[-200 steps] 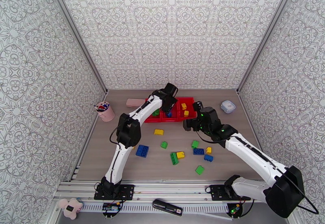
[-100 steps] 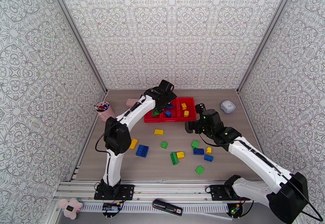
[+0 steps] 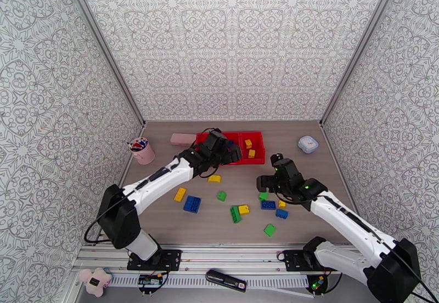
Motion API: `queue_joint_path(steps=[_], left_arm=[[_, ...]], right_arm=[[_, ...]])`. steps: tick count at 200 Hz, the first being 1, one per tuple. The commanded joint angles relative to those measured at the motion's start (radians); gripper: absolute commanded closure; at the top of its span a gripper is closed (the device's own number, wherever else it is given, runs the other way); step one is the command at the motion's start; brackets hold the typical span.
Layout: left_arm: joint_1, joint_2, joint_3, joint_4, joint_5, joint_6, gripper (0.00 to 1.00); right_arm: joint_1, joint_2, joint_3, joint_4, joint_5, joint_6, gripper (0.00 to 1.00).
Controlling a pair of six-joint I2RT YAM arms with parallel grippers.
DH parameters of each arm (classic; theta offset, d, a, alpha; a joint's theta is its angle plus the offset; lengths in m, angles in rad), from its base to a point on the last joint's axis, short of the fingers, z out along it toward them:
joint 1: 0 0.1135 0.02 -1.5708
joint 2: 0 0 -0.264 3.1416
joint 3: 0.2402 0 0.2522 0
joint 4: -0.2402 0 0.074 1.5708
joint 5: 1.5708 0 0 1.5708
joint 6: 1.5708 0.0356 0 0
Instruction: Sort the legos into containers by color
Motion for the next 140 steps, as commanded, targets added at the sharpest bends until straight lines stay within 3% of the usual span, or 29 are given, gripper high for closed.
queue_joint_path(steps=[1,52,75,140], left_arm=[[-0.002,-0.094,-0.099,0.107,0.064,0.195,0.0],[-0.019,-0.298,-0.332,0.2,0.138,0.507,0.0],[-0.024,-0.361,-0.394,0.215,0.162,0.597,0.0],[-0.059,-0.424,-0.466,0.206,0.176,0.618,0.0]], right_arm=[[-0.004,0.037,-0.042,0.0,-0.005,0.056,0.05],[0.0,0.189,-0.016,0.051,-0.059,0.107,0.05],[0.001,0.228,-0.012,0.065,-0.08,0.129,0.11],[0.001,0.342,0.0,0.096,-0.133,0.172,0.28]])
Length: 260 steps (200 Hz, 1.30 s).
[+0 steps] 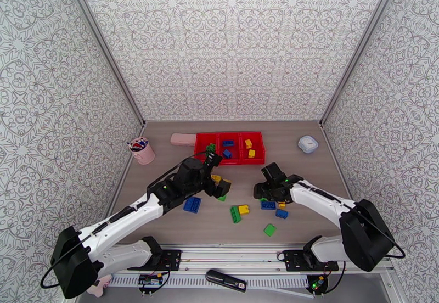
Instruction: Sort the legos into containers by color
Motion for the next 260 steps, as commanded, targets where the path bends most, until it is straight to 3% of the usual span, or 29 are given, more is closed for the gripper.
queue_joint_path(steps=[1,52,174,218,260], left_arm=[[-0.021,-0.013,-0.02,0.021,0.02,0.029,0.0],[-0.048,0.001,-0.035,0.038,0.005,0.01,0.0],[-0.058,-0.04,-0.074,0.024,-0.042,-0.003,0.0],[-0.058,-0.081,-0.096,0.013,-0.073,-0.006,0.0],[-0.059,-0.125,-0.097,-0.02,-0.116,-0.009,0.0]], right_arm=[[0.001,0.029,0.031,0.023,-0.028,0.027,0.28],[0.001,0.077,0.044,0.044,-0.023,0.031,0.37],[0.002,0.09,0.1,0.003,-0.005,0.019,0.7],[0.014,0.073,0.172,0.007,-0.032,-0.067,0.7],[0.065,0.111,0.282,0.157,-0.027,-0.151,0.7]])
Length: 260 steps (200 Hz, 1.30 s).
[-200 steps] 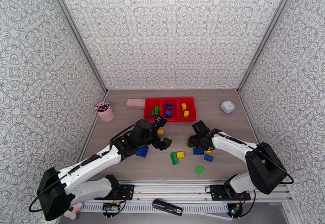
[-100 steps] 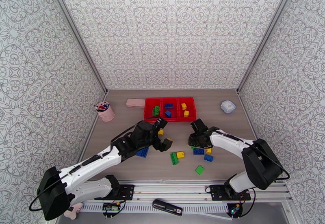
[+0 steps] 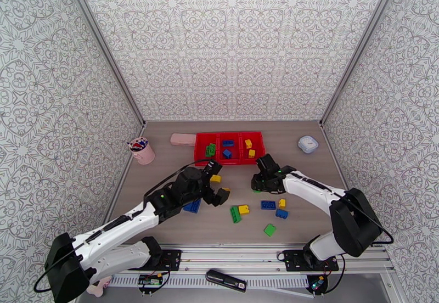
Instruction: Sort the legos into containers by color
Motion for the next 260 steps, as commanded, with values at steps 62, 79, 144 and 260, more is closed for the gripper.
queue_joint_path(steps=[62,79,144,260], left_arm=[[-0.017,-0.083,-0.01,-0.067,-0.14,-0.035,0.0],[-0.02,-0.092,-0.004,-0.085,-0.157,-0.043,0.0],[-0.022,-0.144,-0.016,-0.116,-0.201,-0.072,0.0],[-0.017,-0.152,-0.023,-0.125,-0.296,-0.147,0.0]], right_arm=[[0.07,0.269,0.423,0.22,-0.044,-0.104,0.7],[0.079,0.341,0.513,0.255,-0.036,-0.105,0.7],[0.093,0.584,0.765,0.362,-0.05,-0.08,0.7],[0.107,0.826,1.109,0.25,-0.036,-0.083,0.43]])
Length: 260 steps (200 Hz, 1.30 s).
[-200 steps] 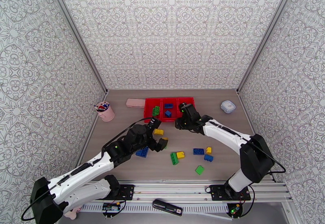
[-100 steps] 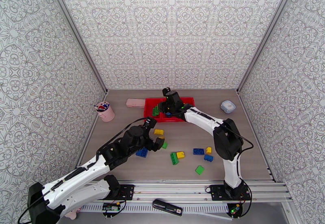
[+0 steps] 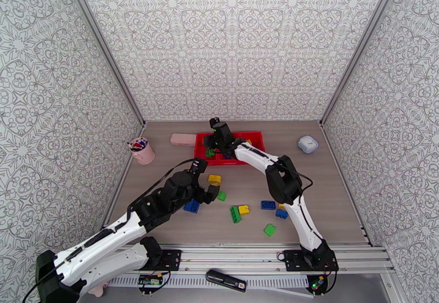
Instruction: Sort the legos into containers by color
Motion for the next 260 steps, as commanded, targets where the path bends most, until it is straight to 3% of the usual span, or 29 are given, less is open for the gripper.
queue_joint_path(steps=[1,35,70,90,124,154,196,260], left_arm=[[-0.004,-0.008,-0.004,-0.027,-0.063,-0.051,0.0],[0.034,-0.002,0.024,-0.122,-0.156,-0.159,0.0],[0.123,0.021,0.056,-0.278,-0.228,-0.328,0.0],[0.181,0.035,0.065,-0.34,-0.223,-0.358,0.0],[0.275,0.07,0.075,-0.398,-0.143,-0.337,0.0],[0.394,0.128,0.064,-0.398,-0.005,-0.312,0.0],[0.486,0.253,0.069,-0.393,0.095,-0.239,0.01],[0.524,0.418,0.082,-0.357,0.157,-0.18,0.06]], right_arm=[[0.006,-0.026,0.055,-0.05,0.01,-0.011,0.43],[0.005,-0.138,-0.044,-0.057,0.043,-0.061,0.3],[0.005,-0.308,-0.268,0.017,0.05,-0.092,0.22],[0.006,-0.393,-0.382,0.038,0.027,-0.107,0.18],[0.006,-0.518,-0.553,0.069,-0.007,-0.114,0.13],[0.008,-0.609,-0.672,0.072,-0.013,-0.127,0.12],[0.008,-0.696,-0.8,0.084,0.005,-0.084,0.11],[0.007,-0.731,-0.868,0.093,0.004,-0.022,0.11]])
